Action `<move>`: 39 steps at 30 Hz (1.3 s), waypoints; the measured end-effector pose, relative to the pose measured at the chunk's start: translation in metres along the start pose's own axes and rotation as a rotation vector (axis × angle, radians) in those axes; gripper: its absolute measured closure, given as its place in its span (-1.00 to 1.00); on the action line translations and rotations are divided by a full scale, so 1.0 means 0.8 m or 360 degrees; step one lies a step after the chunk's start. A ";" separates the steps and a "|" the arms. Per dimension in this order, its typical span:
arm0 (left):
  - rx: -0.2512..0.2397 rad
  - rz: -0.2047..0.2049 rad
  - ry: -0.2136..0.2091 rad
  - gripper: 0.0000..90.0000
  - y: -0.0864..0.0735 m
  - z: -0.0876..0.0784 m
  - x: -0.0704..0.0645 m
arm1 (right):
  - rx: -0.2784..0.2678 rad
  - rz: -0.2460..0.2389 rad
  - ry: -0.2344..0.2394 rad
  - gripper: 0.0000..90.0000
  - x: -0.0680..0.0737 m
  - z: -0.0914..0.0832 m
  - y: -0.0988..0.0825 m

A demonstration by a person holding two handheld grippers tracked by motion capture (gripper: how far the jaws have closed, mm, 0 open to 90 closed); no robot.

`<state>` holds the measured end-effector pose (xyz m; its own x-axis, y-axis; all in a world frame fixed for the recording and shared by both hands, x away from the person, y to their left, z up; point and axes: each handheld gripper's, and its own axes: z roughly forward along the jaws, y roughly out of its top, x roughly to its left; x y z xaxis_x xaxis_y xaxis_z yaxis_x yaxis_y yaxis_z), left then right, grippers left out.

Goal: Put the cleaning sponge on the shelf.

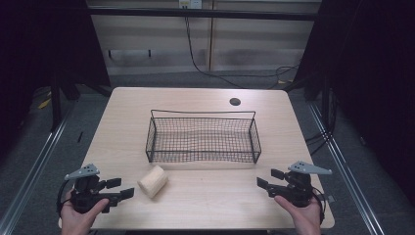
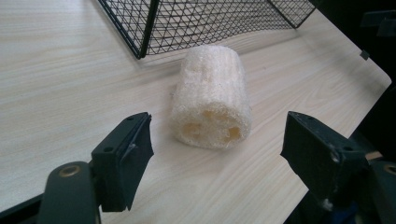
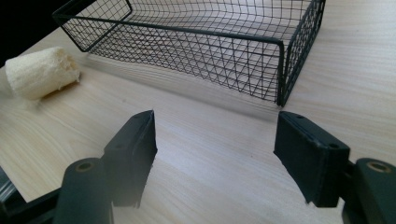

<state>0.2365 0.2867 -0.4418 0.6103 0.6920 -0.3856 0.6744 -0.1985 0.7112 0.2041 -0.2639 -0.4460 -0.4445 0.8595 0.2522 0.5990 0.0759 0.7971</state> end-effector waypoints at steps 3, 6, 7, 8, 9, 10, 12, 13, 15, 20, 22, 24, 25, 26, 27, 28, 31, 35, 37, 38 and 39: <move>0.0012 -0.0005 -0.0005 -0.47 0.000 0.002 0.000 | 0.0046 -0.0035 0.0003 -0.31 0.005 0.003 0.001; 0.0040 0.0033 -0.0033 -0.39 0.000 0.004 -0.002 | 0.0080 -0.0030 0.0007 -0.32 0.006 0.004 0.002; 0.0050 0.0054 -0.0041 -0.29 0.000 0.005 -0.005 | 0.0097 -0.0023 0.0026 -0.34 0.006 0.004 0.002; 0.0050 0.0054 -0.0041 -0.30 0.000 0.005 -0.005 | 0.0097 -0.0023 0.0026 -0.34 0.006 0.004 0.002; 0.0072 0.0073 -0.0064 -0.27 0.002 0.005 -0.008 | 0.0097 -0.0015 0.0018 -0.36 0.007 0.003 0.001; 0.0072 0.0073 -0.0064 -0.26 0.002 0.005 -0.008 | 0.0097 -0.0015 0.0018 -0.36 0.007 0.003 0.001; 0.0077 0.0076 -0.0085 -0.27 0.004 0.007 -0.011 | 0.0090 -0.0002 0.0016 -0.36 0.007 0.001 0.000; 0.0095 0.0089 -0.0086 -0.27 0.005 0.007 -0.012 | 0.0089 0.0003 0.0024 -0.36 0.006 0.001 0.000; 0.0141 0.0091 -0.0039 -0.34 0.009 0.011 -0.016 | 0.0097 0.0009 0.0052 -0.38 0.006 0.001 0.000; 0.0196 0.0092 -0.0030 -0.38 0.016 0.017 -0.018 | 0.0093 -0.0014 0.0037 -0.45 0.009 0.002 0.001; 0.0194 0.0092 -0.0012 -0.40 0.023 0.016 -0.019 | 0.0097 -0.0011 0.0047 -0.45 0.009 0.002 0.001; 0.0183 0.0085 -0.0006 -0.44 0.025 0.015 -0.021 | 0.0093 -0.0007 0.0056 -0.45 0.008 0.002 0.001; 0.0188 0.0090 -0.0001 -0.44 0.030 0.014 -0.021 | 0.0093 -0.0007 0.0056 -0.45 0.008 0.002 0.001; 0.0171 0.0091 0.0006 -0.46 0.035 0.012 -0.023 | 0.0101 0.0006 0.0067 -0.45 0.008 0.002 0.001; 0.0156 0.0108 0.0036 -0.48 0.042 0.011 -0.028 | 0.0106 0.0009 0.0091 -0.46 0.008 0.003 0.001; 0.0167 0.0129 0.0027 -0.48 0.046 0.011 -0.030 | 0.0105 0.0009 0.0097 -0.46 0.008 0.004 0.002; 0.0189 0.0178 0.0038 -0.47 0.058 0.009 -0.040 | 0.0097 -0.0007 0.0105 -0.47 0.009 0.004 0.002; 0.0243 0.0236 0.0092 -0.41 0.073 0.011 -0.050 | 0.0107 0.0014 0.0113 -0.47 0.008 0.004 0.002; 0.0297 0.0267 0.0100 -0.44 0.083 0.016 -0.056 | 0.0114 0.0015 0.0124 -0.44 0.008 0.004 0.001; 0.0318 0.0268 0.0103 -0.44 0.086 0.018 -0.056 | 0.0117 0.0018 0.0127 -0.44 0.008 0.004 0.001; 0.0343 0.0271 0.0100 -0.44 0.089 0.021 -0.055 | 0.0127 0.0022 0.0128 -0.44 0.008 0.004 0.001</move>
<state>0.2648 0.2303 -0.3842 0.6999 0.6764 -0.2294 0.6414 -0.4539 0.6185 0.2041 -0.2568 -0.4456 -0.4857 0.8179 0.3086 0.6551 0.1069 0.7479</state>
